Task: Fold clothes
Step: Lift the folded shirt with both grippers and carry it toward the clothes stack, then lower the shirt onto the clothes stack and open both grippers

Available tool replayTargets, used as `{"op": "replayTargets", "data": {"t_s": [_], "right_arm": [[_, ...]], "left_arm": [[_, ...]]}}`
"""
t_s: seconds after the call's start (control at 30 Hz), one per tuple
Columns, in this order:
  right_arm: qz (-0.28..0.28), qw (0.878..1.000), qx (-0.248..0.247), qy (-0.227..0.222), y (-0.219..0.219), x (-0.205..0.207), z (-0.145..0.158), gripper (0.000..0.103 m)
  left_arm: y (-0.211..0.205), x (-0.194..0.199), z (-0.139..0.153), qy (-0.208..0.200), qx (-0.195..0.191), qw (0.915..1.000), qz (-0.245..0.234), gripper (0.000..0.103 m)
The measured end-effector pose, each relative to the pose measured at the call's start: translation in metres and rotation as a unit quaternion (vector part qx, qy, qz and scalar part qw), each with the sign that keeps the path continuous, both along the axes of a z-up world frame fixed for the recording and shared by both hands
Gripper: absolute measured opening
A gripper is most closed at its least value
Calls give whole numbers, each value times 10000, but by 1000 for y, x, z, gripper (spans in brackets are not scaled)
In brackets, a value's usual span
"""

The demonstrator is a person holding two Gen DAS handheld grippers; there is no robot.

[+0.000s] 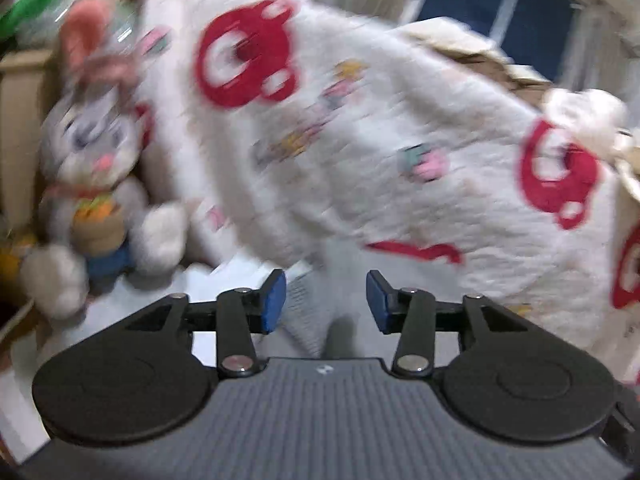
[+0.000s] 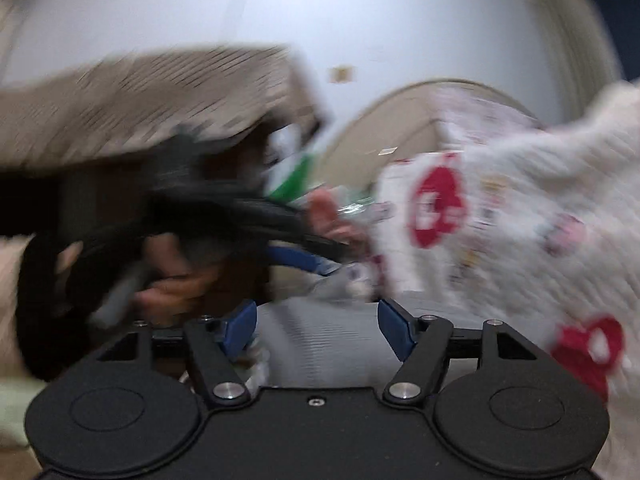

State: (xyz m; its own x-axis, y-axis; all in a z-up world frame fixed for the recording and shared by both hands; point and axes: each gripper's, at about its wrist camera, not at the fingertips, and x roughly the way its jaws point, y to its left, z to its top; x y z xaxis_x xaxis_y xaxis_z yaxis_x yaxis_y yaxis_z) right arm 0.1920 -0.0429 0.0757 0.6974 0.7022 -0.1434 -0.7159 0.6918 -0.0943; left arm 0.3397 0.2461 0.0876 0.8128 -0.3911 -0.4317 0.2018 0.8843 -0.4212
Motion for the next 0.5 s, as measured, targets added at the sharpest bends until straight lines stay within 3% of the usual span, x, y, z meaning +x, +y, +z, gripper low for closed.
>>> {"op": "replayTargets", "data": {"t_s": [0.13, 0.17, 0.2, 0.27, 0.33, 0.4, 0.5], "right_arm": [[-355, 9922, -1193, -101, 47, 22, -1, 72], [-457, 9909, -1262, 1, 53, 32, -2, 65], [-554, 9904, -1258, 134, 56, 42, -3, 32], [-574, 9947, -418, 740, 44, 58, 5, 25], [-612, 9882, 532, 1295, 29, 70, 12, 22], [-846, 9792, 1177, 1419, 20, 68, 15, 21], [-1184, 9772, 1239, 1253, 32, 66, 11, 21]], "left_arm": [[20, -3, -36, 402, -624, 9971, 155, 30], [21, -6, -42, 389, -584, 9975, 123, 29], [20, -10, -45, 325, -443, 9985, 79, 29], [22, -16, -47, 235, -433, 9988, -16, 28], [27, -19, -48, 265, -592, 9978, -102, 27], [28, -23, -45, 263, -625, 9975, -184, 26], [26, -28, -40, 202, -457, 9983, -294, 25]]}}
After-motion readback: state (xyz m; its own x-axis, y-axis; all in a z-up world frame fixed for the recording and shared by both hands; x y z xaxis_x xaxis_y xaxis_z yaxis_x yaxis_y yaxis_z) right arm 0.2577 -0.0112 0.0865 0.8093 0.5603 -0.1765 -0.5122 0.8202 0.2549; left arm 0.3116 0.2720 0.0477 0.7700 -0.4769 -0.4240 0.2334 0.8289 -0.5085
